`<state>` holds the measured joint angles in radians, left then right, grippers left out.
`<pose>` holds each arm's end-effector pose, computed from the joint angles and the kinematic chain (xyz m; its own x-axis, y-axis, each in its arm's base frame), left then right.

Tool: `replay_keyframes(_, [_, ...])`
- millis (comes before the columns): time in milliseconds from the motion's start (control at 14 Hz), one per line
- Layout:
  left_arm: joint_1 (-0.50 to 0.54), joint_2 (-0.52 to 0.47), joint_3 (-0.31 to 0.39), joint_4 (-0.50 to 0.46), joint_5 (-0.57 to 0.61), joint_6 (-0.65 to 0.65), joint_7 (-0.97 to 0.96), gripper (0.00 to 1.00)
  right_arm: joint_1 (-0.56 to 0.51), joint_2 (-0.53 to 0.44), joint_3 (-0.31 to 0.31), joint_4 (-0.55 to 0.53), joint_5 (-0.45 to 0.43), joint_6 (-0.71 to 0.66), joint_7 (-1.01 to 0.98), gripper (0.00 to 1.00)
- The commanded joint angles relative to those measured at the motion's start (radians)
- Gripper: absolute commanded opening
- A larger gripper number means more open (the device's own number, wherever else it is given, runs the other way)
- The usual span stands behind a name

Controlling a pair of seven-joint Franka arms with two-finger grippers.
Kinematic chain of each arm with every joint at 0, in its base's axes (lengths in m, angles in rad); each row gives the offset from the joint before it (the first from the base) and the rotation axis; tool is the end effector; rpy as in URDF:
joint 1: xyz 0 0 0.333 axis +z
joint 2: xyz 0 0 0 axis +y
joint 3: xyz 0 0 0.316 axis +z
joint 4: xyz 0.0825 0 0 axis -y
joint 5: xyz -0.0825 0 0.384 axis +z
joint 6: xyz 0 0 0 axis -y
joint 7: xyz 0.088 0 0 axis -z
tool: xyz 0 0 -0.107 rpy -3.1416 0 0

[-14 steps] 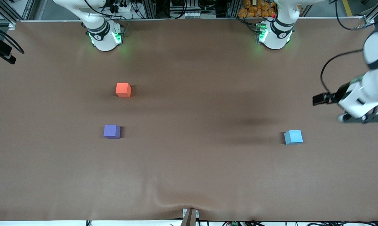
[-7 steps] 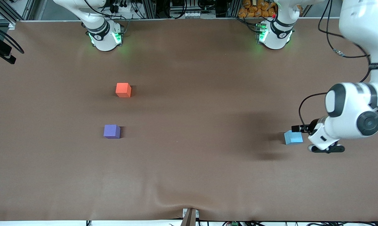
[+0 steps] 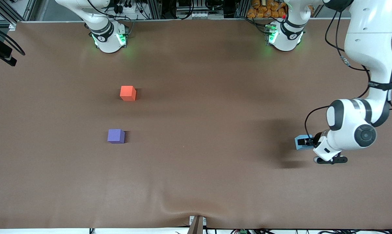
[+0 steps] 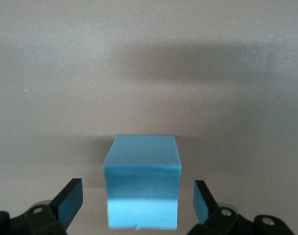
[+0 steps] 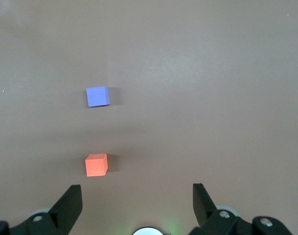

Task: Place blue block between orange and purple blocks
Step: 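Reach the left gripper down over the light-blue block, then close the left gripper on the light-blue block and lift it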

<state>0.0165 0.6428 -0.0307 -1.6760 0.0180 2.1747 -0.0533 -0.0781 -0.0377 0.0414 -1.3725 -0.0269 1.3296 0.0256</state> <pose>0.6648 -0.0068 0.2174 0.9891 0.0324 -0.1433 0.0324 -0.9995 -0.0024 0.5116 -0.0216 0.7145 0.9976 -0.0687 -0.0044 -0.0685 -0.9973 0.0278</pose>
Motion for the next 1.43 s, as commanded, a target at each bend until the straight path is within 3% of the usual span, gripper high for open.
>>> replay_keyframes(0, [-0.001,0.018,0.000,-0.017,-0.004,0.028,-0.002,1.00,-0.002,0.009,0.000,0.021,0.013,-0.017,0.008,1.00])
replay_keyframes(214, [0.002,0.020,0.000,-0.036,0.002,0.031,0.015,0.96,0.000,0.009,0.000,0.023,0.012,-0.017,0.008,1.00])
replay_keyframes(286, [0.000,0.020,0.000,-0.036,0.010,0.030,0.015,0.57,-0.002,0.009,0.000,0.023,0.012,-0.017,0.008,1.00])
replay_keyframes(357, [-0.001,0.018,0.000,-0.034,0.014,0.030,0.015,0.40,-0.002,0.009,0.000,0.023,0.012,-0.017,0.008,1.00])
replay_keyframes(429, [-0.001,0.011,0.000,-0.031,0.020,0.030,0.015,0.34,-0.002,0.009,0.000,0.023,0.013,-0.017,0.008,1.00])
replay_keyframes(786, [-0.023,-0.110,-0.008,-0.028,0.020,0.007,-0.006,0.31,0.000,0.009,0.000,0.023,0.012,-0.017,0.008,1.00])
replay_keyframes(929, [-0.059,-0.165,-0.011,-0.027,0.020,-0.073,-0.041,0.31,0.000,0.009,0.000,0.021,0.013,-0.017,0.008,1.00])
replay_keyframes(1143, [-0.214,-0.198,-0.011,-0.016,0.020,-0.179,-0.219,0.31,-0.002,0.010,0.000,0.023,0.012,-0.017,0.008,1.00])
replay_keyframes(1357, [-0.410,-0.175,-0.011,0.019,0.010,-0.194,-0.463,0.31,-0.002,0.010,0.000,0.023,0.012,-0.017,0.008,1.00])
